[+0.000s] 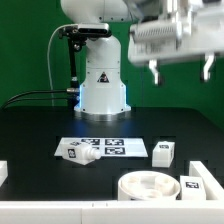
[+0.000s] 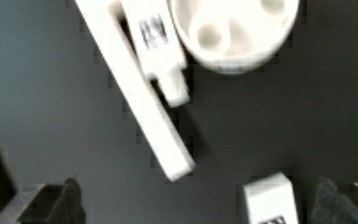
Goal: Assemble stool
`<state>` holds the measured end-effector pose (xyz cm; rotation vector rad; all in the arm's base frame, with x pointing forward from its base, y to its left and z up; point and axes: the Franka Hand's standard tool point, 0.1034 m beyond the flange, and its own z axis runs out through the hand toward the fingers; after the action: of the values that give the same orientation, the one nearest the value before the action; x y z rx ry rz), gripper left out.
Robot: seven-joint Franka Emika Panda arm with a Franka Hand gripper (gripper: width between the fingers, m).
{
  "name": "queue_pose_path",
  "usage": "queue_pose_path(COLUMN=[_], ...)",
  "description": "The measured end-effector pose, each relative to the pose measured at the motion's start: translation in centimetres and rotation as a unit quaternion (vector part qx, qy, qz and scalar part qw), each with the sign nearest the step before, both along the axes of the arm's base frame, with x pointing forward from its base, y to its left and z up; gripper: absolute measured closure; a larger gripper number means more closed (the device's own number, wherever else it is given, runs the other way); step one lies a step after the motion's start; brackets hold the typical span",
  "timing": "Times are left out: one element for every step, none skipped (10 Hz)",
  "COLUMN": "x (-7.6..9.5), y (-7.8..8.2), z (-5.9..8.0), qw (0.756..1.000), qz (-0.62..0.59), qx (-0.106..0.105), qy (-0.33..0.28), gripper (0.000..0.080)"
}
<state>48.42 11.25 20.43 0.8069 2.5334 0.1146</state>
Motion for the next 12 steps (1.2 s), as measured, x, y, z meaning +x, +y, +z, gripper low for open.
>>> queue_pose_path(x=[-0.1, -0.1, -0.1, -0.1, 0.1, 0.5, 0.7, 0.6, 0.5, 0.5, 0.5, 0.4], y=[0.0, 0.0, 0.0, -0.1, -0.1, -0.1, 0.0, 0.2, 0.3, 0.3, 0.3, 0.3], z=[-0.3, -0.4, -0.4, -0.7, -1.5, -1.8, -2.1, -3.0, -3.6, -3.7, -3.7, -3.7], qw=[1.0, 1.0, 1.0, 1.0, 0.999, 0.999, 0.999, 0.999, 0.999, 0.999, 0.999, 0.999], qz=[-0.006, -0.011, -0.012, -0.025, -0.037, -0.036, -0.036, -0.022, -0.022, -0.023, -0.023, -0.023], qx=[0.003, 0.006, 0.007, 0.014, 0.021, 0.017, 0.011, 0.005, 0.006, 0.006, 0.006, 0.006], qy=[0.003, 0.004, 0.004, 0.006, 0.016, 0.019, 0.024, 0.034, 0.04, 0.041, 0.041, 0.042], gripper=[0.015, 0.015, 0.015, 0.015, 0.015, 0.015, 0.015, 0.015, 0.015, 0.015, 0.015, 0.015])
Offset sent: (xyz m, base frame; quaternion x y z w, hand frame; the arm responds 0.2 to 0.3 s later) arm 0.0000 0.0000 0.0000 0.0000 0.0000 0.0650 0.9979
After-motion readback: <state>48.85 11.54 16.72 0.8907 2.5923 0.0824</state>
